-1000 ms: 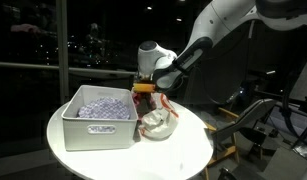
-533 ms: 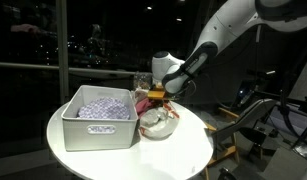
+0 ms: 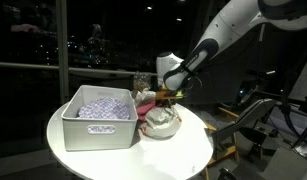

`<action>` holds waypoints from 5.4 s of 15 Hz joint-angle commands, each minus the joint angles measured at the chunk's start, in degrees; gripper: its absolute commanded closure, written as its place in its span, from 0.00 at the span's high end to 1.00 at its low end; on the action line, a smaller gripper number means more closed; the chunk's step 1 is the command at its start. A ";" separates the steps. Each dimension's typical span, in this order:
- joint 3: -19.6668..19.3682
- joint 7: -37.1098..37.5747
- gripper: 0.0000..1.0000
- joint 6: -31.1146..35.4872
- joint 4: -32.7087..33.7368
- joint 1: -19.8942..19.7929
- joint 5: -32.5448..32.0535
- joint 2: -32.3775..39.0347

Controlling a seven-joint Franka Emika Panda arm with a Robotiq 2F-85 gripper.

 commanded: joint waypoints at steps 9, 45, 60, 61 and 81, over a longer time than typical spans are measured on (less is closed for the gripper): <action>0.73 -7.72 1.00 6.51 -6.82 2.15 4.84 -11.76; -12.06 29.23 1.00 24.91 6.44 19.11 26.74 8.66; -12.30 27.77 0.00 26.75 5.01 20.49 26.64 6.06; -11.74 27.04 0.00 26.43 4.51 20.06 26.64 5.18; -6.28 32.12 0.00 -0.82 -4.26 12.03 -15.93 -22.46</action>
